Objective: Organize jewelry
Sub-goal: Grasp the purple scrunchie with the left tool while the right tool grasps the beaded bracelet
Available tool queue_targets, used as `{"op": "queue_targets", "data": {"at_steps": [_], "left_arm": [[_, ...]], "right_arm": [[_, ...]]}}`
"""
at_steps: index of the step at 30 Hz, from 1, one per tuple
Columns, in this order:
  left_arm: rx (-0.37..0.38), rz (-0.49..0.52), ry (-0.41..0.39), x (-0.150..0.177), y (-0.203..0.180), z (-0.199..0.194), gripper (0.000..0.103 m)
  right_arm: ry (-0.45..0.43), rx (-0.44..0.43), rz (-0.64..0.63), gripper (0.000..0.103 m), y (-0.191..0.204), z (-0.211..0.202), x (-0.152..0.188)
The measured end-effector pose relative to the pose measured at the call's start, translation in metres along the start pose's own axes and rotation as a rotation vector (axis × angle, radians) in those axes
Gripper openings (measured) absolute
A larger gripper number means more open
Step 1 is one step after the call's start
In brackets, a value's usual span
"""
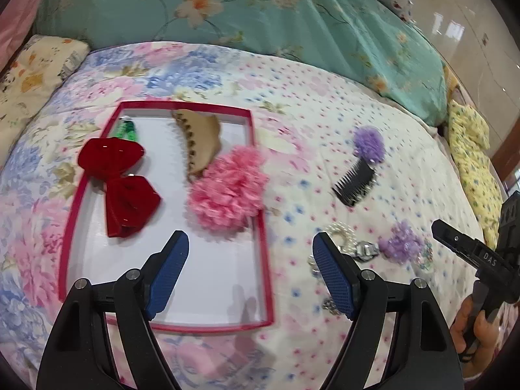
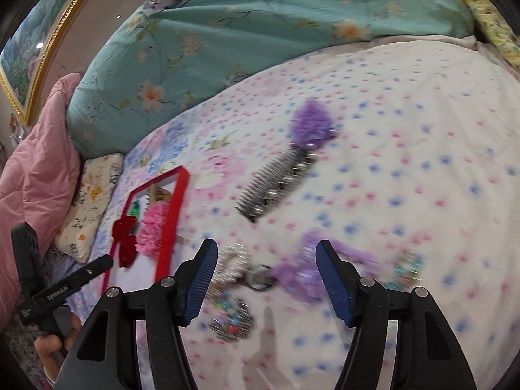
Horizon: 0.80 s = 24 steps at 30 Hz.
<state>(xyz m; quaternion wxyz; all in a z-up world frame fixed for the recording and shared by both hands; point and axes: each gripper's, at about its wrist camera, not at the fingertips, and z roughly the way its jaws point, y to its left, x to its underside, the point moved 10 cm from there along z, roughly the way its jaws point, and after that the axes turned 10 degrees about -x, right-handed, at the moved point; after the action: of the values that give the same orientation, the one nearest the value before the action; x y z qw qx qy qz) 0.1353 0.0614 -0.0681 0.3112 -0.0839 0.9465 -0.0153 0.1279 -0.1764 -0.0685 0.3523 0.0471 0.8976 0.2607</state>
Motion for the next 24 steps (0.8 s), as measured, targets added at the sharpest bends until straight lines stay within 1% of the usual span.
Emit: {"op": "queue_targets", "data": {"at_steps": [6,12,17,20,24], "left_arm": [[0.022,0.029,0.015,0.009,-0.022,-0.001,0.079],[0.046,0.059,0.041,0.023,-0.044,0.001,0.079],[0.074,0.098,0.065,0.033,-0.069,0.004,0.079],[0.093,0.125,0.072,0.035,-0.087,0.005,0.079],[0.108,0.162,0.078,0.034,-0.111,0.010,0.079]], "right_arm": [[0.004,0.048,-0.002,0.066,-0.019,-0.020,0.015],[0.017,0.090,-0.045,0.066,-0.023,-0.032,0.031],[0.009,0.146,-0.064,0.066,-0.035,-0.043,0.034],[0.005,0.181,-0.053,0.065,-0.049,-0.049,0.035],[0.002,0.204,-0.016,0.063,-0.067,-0.051,0.032]]}}
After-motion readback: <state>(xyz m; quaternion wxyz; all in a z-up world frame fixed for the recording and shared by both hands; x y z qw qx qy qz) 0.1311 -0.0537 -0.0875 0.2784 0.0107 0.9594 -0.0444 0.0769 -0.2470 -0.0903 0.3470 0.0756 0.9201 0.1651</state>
